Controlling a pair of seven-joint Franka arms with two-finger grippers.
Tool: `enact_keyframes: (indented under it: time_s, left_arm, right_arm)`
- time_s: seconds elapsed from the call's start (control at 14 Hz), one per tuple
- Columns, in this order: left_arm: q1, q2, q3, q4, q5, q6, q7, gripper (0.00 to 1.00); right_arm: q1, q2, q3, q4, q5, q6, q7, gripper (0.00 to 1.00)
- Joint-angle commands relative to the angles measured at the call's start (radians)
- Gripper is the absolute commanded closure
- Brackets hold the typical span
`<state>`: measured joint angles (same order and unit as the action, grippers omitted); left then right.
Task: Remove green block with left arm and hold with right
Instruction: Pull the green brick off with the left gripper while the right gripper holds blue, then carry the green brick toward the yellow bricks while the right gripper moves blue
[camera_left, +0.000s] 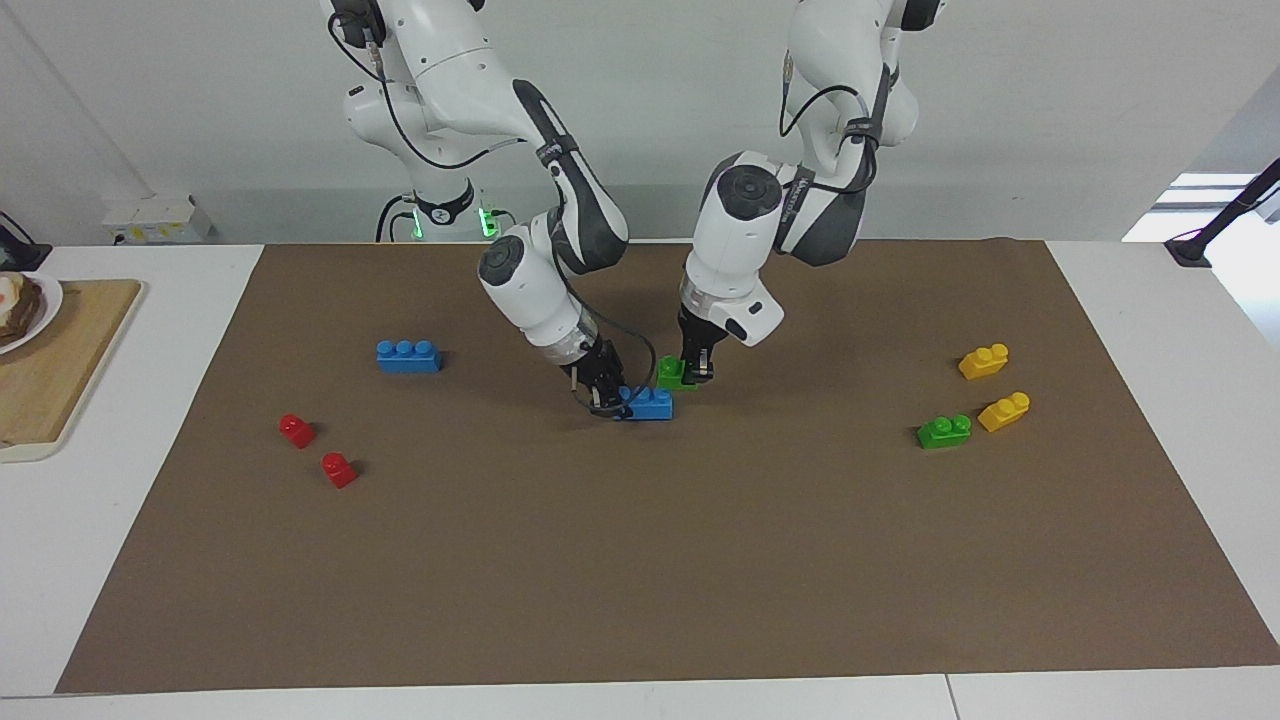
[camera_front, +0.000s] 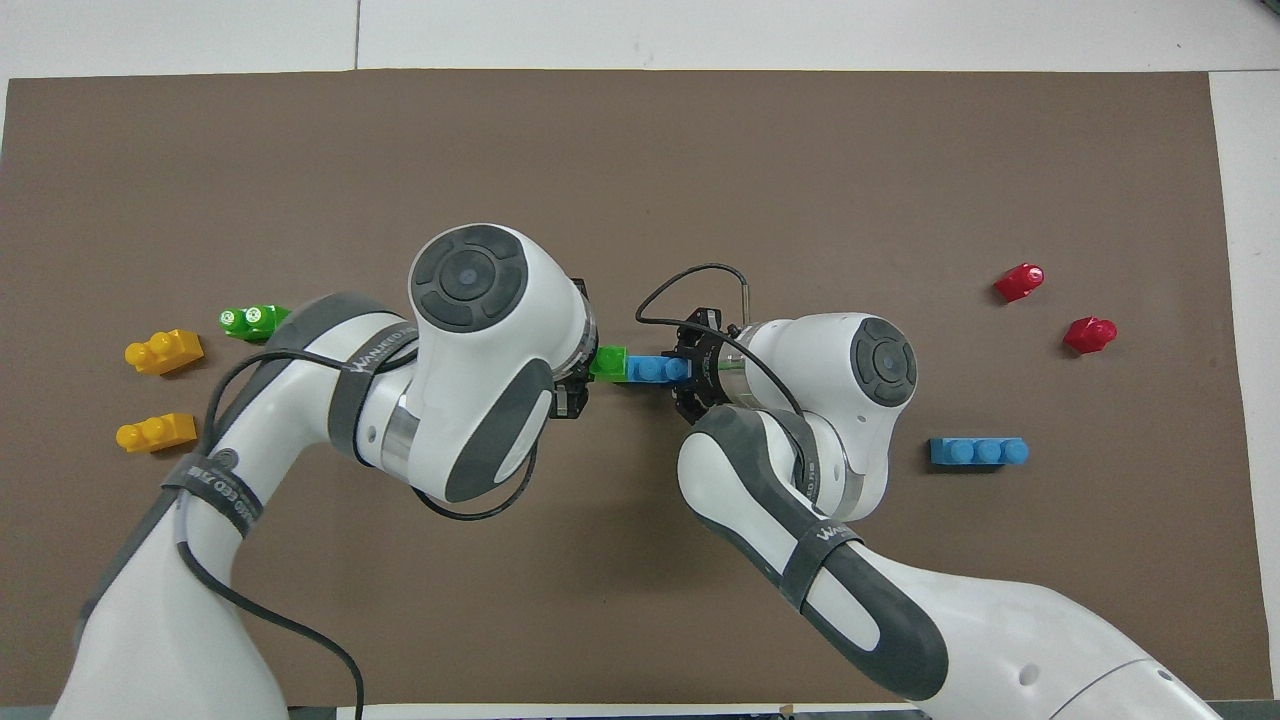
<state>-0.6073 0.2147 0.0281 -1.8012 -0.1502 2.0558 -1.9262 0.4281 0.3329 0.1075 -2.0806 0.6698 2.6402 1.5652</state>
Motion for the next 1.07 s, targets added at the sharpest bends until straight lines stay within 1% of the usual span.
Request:
enact_keyframes:
  time_s: [0.0, 0.07, 0.14, 0.21, 0.29, 0.43, 0.5, 0.57, 0.71, 0.86, 1.0]
  left_arm:
    - [0.078, -0.127, 0.0, -0.046, -0.032, -0.123, 0.174, 1.0]
    - [0.098, -0.145, 0.0, -0.053, -0.032, -0.167, 0.24, 1.0]
    - [0.116, -0.179, 0.001, -0.072, -0.032, -0.21, 0.316, 1.0]
    - [0.142, -0.226, 0.001, -0.116, -0.032, -0.233, 0.395, 1.0]
    - [0.171, -0.292, 0.001, -0.185, -0.032, -0.233, 0.479, 1.0]
    - [0.256, -0.424, 0.003, -0.332, -0.031, -0.224, 0.69, 1.0]
    - [0.311, -0.466, 0.003, -0.375, -0.031, -0.229, 0.799, 1.0]
    - [0.358, -0.484, 0.003, -0.391, -0.031, -0.238, 0.899, 1.0]
    - [0.411, -0.485, 0.003, -0.395, -0.028, -0.246, 1.086, 1.0]
    - [0.493, -0.483, 0.003, -0.399, -0.026, -0.231, 1.334, 1.0]
    - [0.561, -0.463, 0.003, -0.4, -0.014, -0.203, 1.525, 1.0]
  right_arm:
    - [-0.008, 0.009, 0.003, 0.01, 0.033, 0.0, -0.051, 1.0]
    - [-0.02, 0.009, 0.003, 0.017, 0.031, -0.017, -0.053, 1.0]
    - [-0.031, 0.009, 0.001, 0.042, 0.031, -0.058, -0.059, 1.0]
    - [-0.051, 0.009, 0.0, 0.066, 0.031, -0.103, -0.08, 1.0]
    - [-0.087, 0.009, 0.0, 0.089, 0.024, -0.152, -0.109, 1.0]
    - [-0.193, 0.009, 0.0, 0.147, 0.022, -0.302, -0.186, 1.0]
    - [-0.237, 0.009, -0.002, 0.177, 0.019, -0.369, -0.218, 1.0]
    - [-0.274, 0.005, -0.003, 0.194, 0.016, -0.42, -0.243, 1.0]
    - [-0.346, -0.003, -0.005, 0.201, -0.008, -0.468, -0.267, 1.0]
    - [-0.419, -0.003, -0.005, 0.2, -0.057, -0.497, -0.284, 1.0]
    - [-0.489, -0.005, -0.005, 0.2, -0.125, -0.546, -0.286, 1.0]
